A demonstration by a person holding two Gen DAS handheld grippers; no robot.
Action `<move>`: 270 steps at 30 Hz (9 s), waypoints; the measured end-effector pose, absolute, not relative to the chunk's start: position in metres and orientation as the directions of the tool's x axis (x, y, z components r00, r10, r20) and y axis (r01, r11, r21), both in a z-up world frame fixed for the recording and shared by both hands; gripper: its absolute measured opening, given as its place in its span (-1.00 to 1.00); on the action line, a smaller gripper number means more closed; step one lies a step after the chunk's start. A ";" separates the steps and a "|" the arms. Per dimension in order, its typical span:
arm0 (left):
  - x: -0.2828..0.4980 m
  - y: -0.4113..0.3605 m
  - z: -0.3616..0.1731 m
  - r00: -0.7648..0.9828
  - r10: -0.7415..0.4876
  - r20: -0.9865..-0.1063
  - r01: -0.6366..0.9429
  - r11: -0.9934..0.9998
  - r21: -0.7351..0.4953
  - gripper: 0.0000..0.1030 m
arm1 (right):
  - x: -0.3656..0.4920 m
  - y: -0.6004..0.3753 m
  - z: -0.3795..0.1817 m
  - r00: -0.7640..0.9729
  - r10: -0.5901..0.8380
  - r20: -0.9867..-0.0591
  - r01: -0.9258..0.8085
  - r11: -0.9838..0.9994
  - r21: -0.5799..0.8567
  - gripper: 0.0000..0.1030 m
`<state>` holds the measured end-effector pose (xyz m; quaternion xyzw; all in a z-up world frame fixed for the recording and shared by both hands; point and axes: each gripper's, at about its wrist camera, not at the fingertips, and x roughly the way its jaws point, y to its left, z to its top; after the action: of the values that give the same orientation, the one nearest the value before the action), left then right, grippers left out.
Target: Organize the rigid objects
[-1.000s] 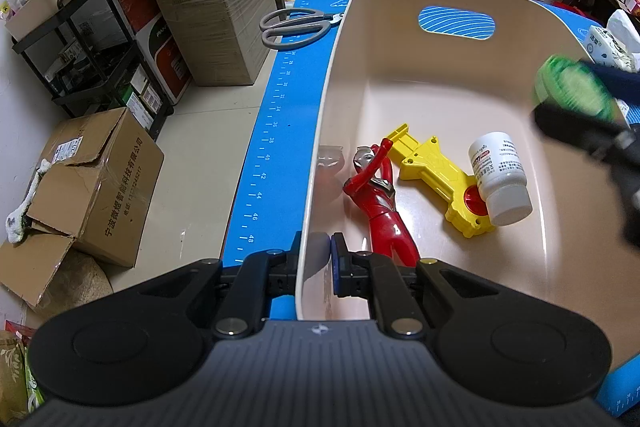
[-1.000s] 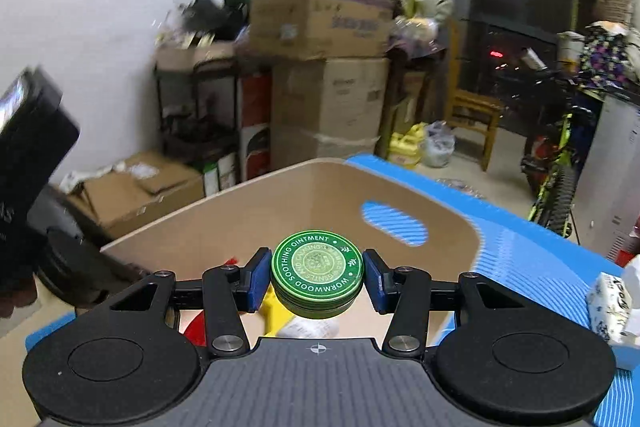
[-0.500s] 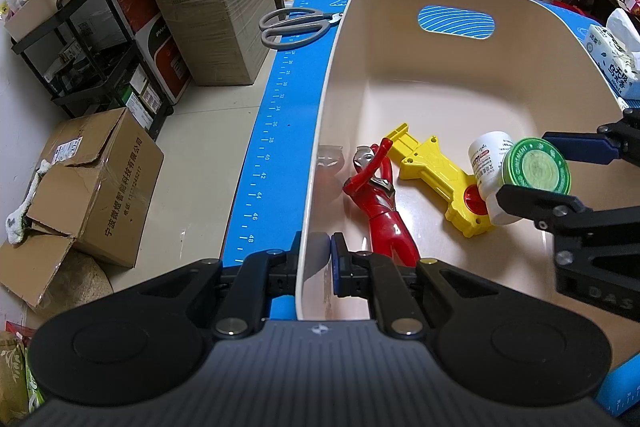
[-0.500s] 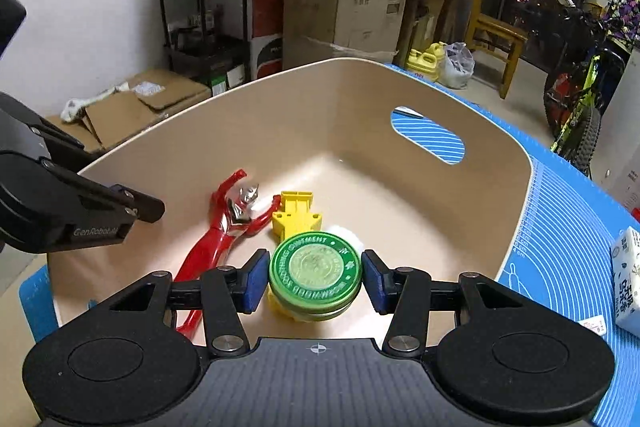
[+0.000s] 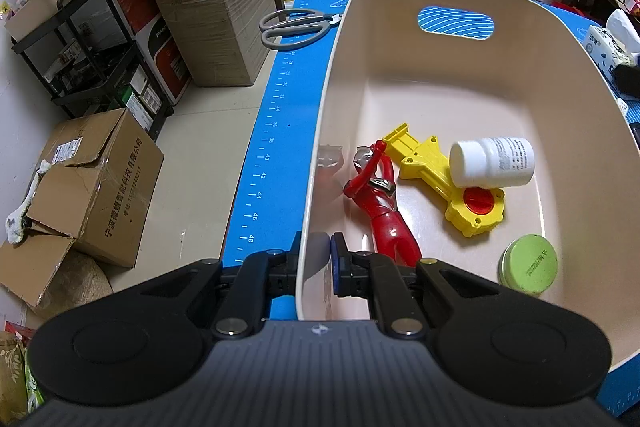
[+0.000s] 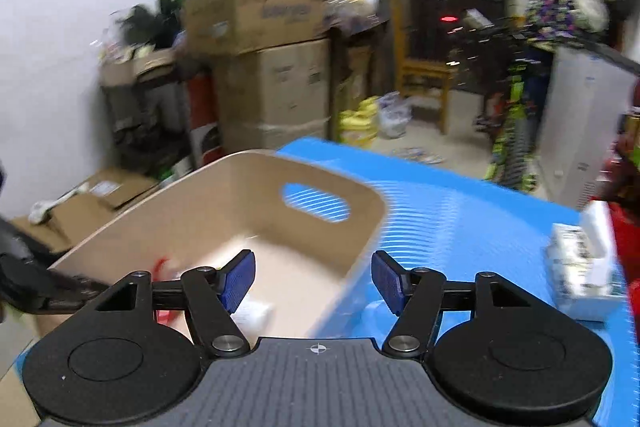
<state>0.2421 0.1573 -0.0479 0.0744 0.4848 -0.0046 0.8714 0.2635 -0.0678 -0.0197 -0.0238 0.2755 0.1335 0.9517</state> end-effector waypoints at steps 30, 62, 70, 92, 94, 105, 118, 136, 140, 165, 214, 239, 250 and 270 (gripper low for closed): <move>0.235 0.157 -0.051 0.561 0.062 -0.826 0.117 0.981 0.153 -0.72 | 0.287 -0.209 -0.152 0.791 -0.134 -0.596 0.085 0.990 -0.110 0.46; 0.237 0.158 -0.051 0.550 0.063 -0.833 0.100 0.985 0.141 -0.72 | 0.260 -0.116 -0.031 0.905 0.156 -0.396 -0.165 0.986 0.013 0.03; 0.237 0.159 -0.051 0.549 0.061 -0.833 0.100 0.985 0.138 -0.72 | 0.259 -0.060 -0.013 0.877 0.270 -0.399 -0.289 0.957 0.012 0.03; 0.236 0.156 -0.053 0.549 0.059 -0.834 0.107 0.984 0.140 -0.73 | 0.280 0.029 -0.061 0.622 0.307 -0.721 -0.474 0.880 -0.033 0.03; 0.236 0.155 -0.053 0.549 0.059 -0.834 0.107 0.984 0.141 -0.73 | 0.276 0.025 -0.057 0.630 0.330 -0.703 -0.477 0.879 -0.015 0.16; 0.237 0.158 -0.053 0.551 0.055 -0.833 0.110 0.984 0.138 -0.73 | 0.278 -0.054 -0.014 0.805 0.277 -0.524 -0.310 0.950 0.026 0.45; 0.236 0.158 -0.053 0.554 0.056 -0.831 0.112 0.984 0.141 -0.73 | 0.320 -0.165 -0.068 0.798 -0.065 -0.599 0.100 0.995 0.025 0.48; 0.236 0.157 -0.052 0.555 0.061 -0.830 0.116 0.982 0.149 -0.72 | 0.355 -0.179 -0.145 0.692 -0.152 -0.706 0.245 0.969 0.031 0.04; 0.236 0.157 -0.052 0.555 0.060 -0.830 0.116 0.982 0.149 -0.72 | 0.350 -0.179 -0.143 0.698 -0.156 -0.699 0.239 0.971 0.022 0.04; 0.236 0.157 -0.052 0.555 0.061 -0.830 0.098 0.986 0.137 -0.73 | 0.265 -0.063 -0.006 0.832 0.275 -0.481 -0.246 0.961 0.124 0.04; 0.157 0.112 0.029 0.720 0.012 -0.694 0.070 0.994 0.089 0.36 | 0.134 -0.070 0.038 0.863 0.122 -0.489 -0.097 0.992 0.076 0.71; 0.020 0.056 0.052 0.773 -0.029 -0.634 0.095 0.993 0.071 0.38 | -0.025 -0.100 0.034 0.889 0.055 -0.454 -0.067 0.998 -0.009 0.71; -0.013 0.046 0.043 0.764 -0.040 -0.644 0.112 0.991 0.072 0.38 | -0.057 -0.101 0.035 0.888 0.052 -0.457 -0.068 0.997 -0.019 0.71; -0.016 0.043 0.041 0.759 -0.051 -0.650 0.129 0.989 0.073 0.38 | -0.053 -0.102 0.034 0.881 0.045 -0.470 -0.054 0.999 -0.006 0.71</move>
<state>-0.0156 0.0432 0.0412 0.0568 0.3440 -0.0481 0.9360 -0.0533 -0.1016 0.0335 -0.0097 0.2422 0.0255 0.9699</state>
